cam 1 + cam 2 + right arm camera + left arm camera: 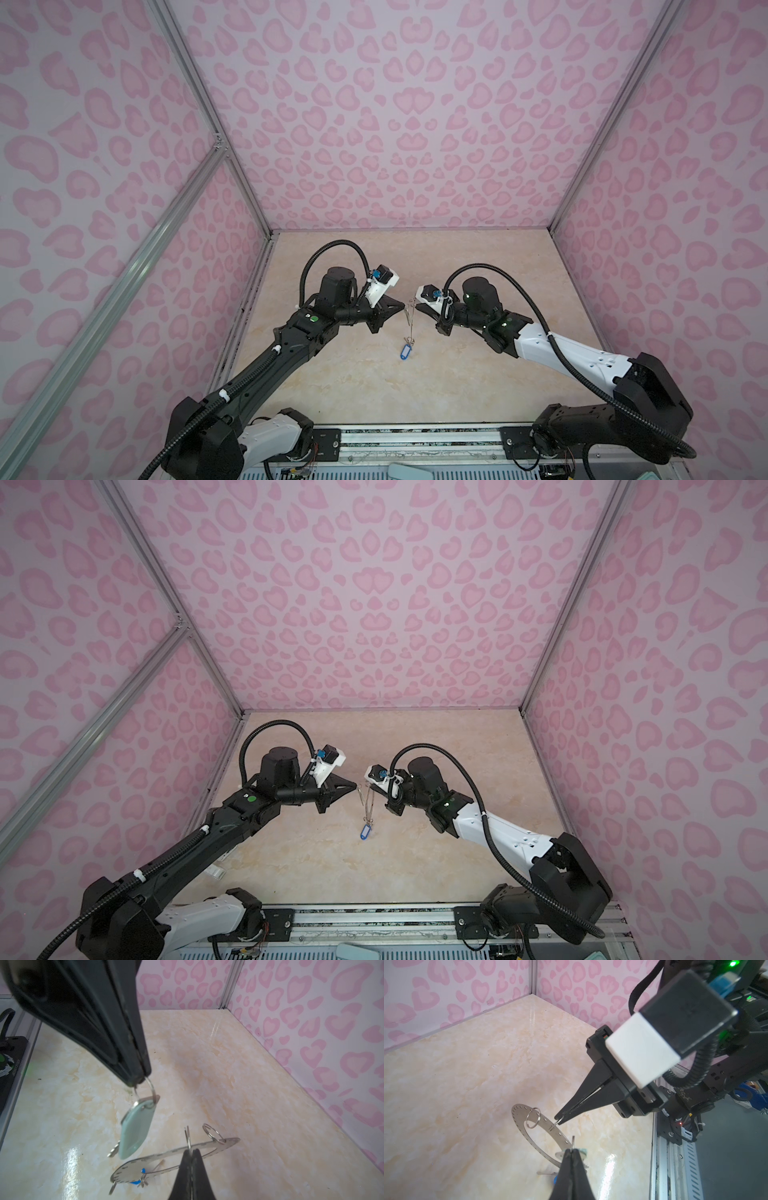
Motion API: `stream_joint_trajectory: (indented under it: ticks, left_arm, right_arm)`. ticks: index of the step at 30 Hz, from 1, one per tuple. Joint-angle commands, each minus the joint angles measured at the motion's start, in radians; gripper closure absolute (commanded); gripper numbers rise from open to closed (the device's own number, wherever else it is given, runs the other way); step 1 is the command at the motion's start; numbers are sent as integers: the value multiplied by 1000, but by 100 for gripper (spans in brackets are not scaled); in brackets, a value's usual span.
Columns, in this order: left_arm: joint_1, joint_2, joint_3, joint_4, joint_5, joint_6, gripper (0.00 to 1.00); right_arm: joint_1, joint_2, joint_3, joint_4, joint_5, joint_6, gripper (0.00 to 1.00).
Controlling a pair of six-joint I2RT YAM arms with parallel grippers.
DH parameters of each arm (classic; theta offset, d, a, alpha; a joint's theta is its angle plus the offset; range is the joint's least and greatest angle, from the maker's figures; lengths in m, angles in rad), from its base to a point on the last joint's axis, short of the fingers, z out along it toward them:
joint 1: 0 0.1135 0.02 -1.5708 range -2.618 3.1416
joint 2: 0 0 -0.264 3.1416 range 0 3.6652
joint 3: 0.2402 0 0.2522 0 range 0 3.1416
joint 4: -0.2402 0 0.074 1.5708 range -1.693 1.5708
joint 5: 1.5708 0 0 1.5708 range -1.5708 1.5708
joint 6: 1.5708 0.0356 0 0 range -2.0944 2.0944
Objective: Attach keys to a key ring
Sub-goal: Insert the key into the keyring.
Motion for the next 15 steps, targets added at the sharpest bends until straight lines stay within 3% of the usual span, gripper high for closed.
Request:
stream_joint_trajectory:
  ticks: [1,15]
  left_arm:
    - [-4,18,19,16,13,-7,97]
    - [-13,57,33,16,-43,-51,97]
  right_arm:
    - [3,-5,-13,92,-32,-7,100]
    - [2,-26,-55,146,-48,-20,100]
